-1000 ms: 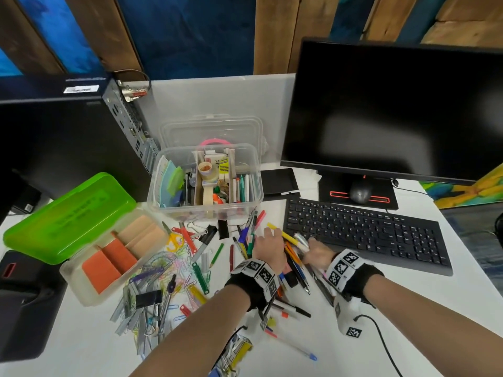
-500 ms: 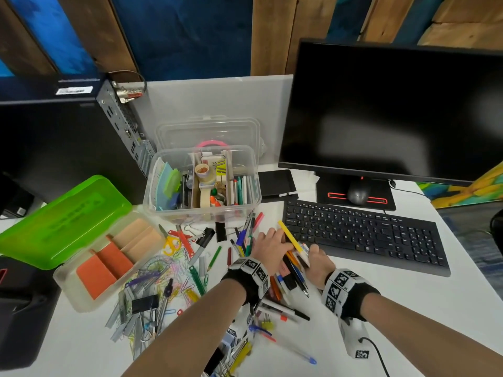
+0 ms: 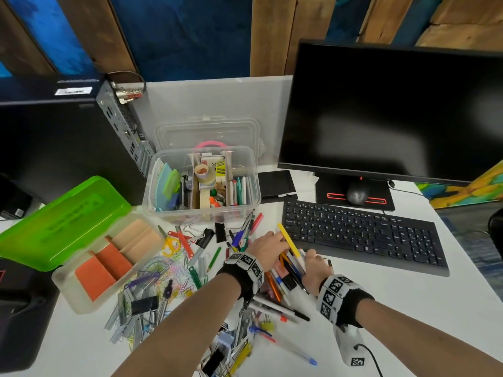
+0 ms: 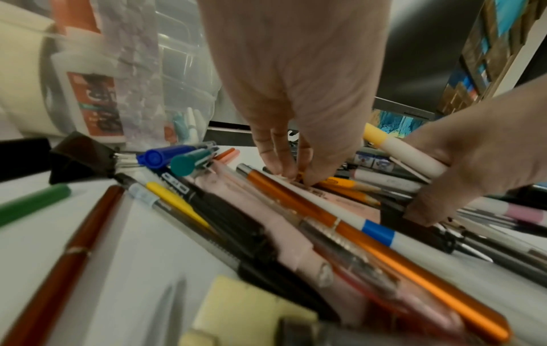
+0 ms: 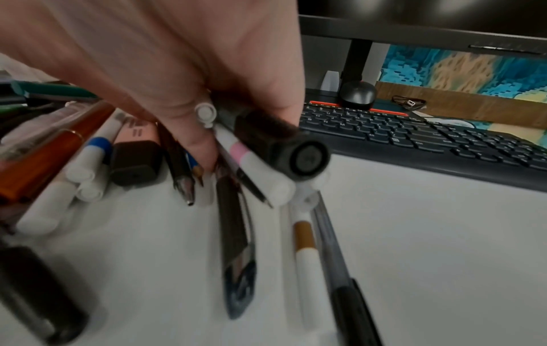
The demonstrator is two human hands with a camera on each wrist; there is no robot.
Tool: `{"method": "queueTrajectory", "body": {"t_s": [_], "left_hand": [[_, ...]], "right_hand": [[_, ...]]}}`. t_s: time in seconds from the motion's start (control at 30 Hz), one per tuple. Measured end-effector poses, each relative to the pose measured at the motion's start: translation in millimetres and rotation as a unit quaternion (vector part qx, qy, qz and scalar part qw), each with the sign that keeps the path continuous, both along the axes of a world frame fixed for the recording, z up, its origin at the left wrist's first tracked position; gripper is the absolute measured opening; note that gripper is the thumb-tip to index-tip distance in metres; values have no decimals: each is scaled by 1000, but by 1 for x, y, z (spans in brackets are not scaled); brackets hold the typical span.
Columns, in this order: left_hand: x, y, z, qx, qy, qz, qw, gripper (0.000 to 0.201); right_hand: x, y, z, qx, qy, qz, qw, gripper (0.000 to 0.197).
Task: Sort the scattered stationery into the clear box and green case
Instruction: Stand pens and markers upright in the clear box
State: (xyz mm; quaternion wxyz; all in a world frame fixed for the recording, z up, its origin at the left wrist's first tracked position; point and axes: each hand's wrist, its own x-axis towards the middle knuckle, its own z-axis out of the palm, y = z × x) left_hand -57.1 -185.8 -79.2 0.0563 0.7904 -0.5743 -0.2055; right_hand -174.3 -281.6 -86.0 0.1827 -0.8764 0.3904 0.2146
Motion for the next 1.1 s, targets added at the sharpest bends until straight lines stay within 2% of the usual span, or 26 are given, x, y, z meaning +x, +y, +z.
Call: {"method": "queueTrajectory", "body": {"t_s": [0.1, 0.23, 0.47, 0.63, 0.73, 0.83, 0.93, 1.03, 1.1], "left_hand": [[0, 0, 1, 7, -7, -15, 1000, 25], [3, 1, 3, 16, -39, -72, 997, 39], [3, 3, 15, 45, -67, -126, 989, 29], [14, 19, 41, 12, -76, -87, 993, 32], [42, 38, 66, -37, -121, -35, 991, 33], [75, 51, 92, -74, -131, 25, 988, 26], [90, 54, 105, -111, -72, 52, 990, 26], [89, 57, 104, -163, 11, 54, 985, 25], [96, 59, 107, -178, -4, 98, 979, 25]], "right_hand": [[1, -7, 5, 40, 0, 11, 999, 26], [0, -22, 14, 112, 3, 47, 993, 24], [6, -36, 28, 174, -12, 50, 983, 21], [15, -48, 41, 218, -46, 13, 975, 26], [29, -47, 61, 256, -65, 11, 964, 34], [52, -41, 77, 258, -104, 15, 960, 39], [76, -35, 95, 261, -152, 25, 953, 34], [93, -33, 105, 258, -170, 23, 951, 36], [100, -33, 110, 257, -182, 17, 949, 35]]}}
